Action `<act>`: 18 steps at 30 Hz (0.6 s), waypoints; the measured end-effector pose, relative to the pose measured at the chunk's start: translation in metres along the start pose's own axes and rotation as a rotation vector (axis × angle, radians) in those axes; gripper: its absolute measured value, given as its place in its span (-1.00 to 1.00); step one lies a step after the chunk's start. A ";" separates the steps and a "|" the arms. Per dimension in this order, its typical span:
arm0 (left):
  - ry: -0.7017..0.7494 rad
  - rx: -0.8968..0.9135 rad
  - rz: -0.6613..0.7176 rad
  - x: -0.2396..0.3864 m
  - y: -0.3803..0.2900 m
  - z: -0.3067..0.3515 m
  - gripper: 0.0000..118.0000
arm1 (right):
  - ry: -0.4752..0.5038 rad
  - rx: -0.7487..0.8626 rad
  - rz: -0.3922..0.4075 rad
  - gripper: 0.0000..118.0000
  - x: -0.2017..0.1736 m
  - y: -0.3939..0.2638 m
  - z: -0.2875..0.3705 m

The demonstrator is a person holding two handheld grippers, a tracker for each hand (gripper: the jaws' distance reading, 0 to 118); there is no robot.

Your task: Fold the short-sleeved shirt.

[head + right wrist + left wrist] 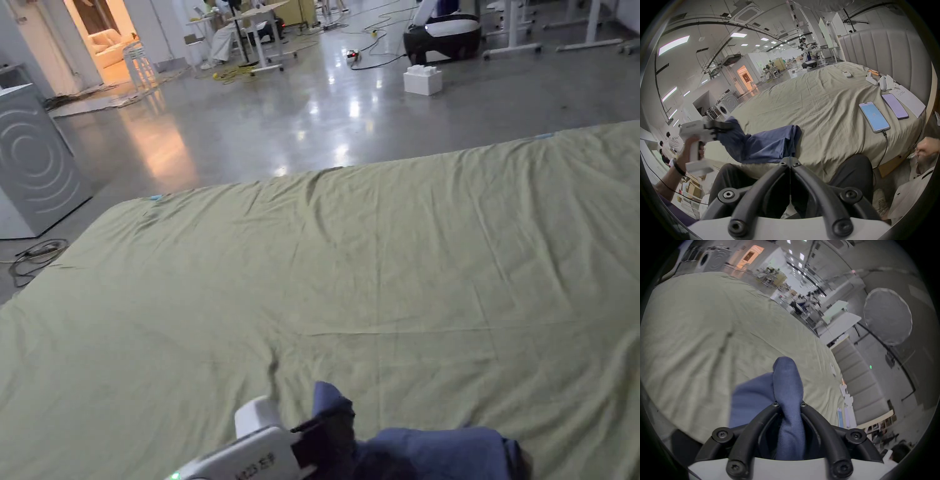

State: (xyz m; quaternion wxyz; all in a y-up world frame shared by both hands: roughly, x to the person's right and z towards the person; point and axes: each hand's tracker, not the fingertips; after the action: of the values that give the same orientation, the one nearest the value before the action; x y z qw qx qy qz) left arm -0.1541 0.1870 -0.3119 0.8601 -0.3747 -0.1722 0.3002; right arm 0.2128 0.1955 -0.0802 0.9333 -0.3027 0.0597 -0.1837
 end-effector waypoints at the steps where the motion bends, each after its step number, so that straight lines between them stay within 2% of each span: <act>1: 0.017 -0.027 -0.037 0.012 -0.012 -0.017 -0.79 | -0.005 0.005 -0.001 -0.99 0.001 0.000 0.004; 4: 0.018 -0.115 -0.153 0.042 -0.042 -0.055 -0.79 | -0.057 0.023 -0.001 -0.99 0.007 -0.003 0.016; 7: 0.015 -0.190 -0.249 0.066 -0.065 -0.083 -0.75 | -0.098 0.031 -0.068 -0.99 0.020 -0.007 0.026; 8: 0.011 -0.216 -0.302 0.071 -0.070 -0.088 -0.57 | -0.105 0.034 -0.084 -0.99 0.023 -0.007 0.029; 11: 0.030 -0.274 -0.410 0.084 -0.084 -0.105 0.36 | -0.120 0.047 -0.088 -0.99 0.031 -0.006 0.034; 13: 0.030 -0.186 -0.408 0.090 -0.079 -0.088 0.41 | -0.136 0.047 -0.075 -0.99 0.033 -0.005 0.035; 15: -0.041 -0.062 -0.364 0.090 -0.067 -0.065 0.41 | -0.141 0.050 -0.077 -0.99 0.036 -0.004 0.037; 18: -0.104 0.034 -0.202 0.075 -0.045 -0.037 0.39 | -0.127 0.057 -0.101 -0.99 0.040 -0.004 0.038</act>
State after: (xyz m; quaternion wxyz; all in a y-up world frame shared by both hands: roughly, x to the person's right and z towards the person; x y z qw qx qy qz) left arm -0.0597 0.1909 -0.2972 0.8822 -0.3246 -0.2483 0.2338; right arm 0.2569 0.1983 -0.0474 0.9330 -0.2897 -0.0199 -0.2125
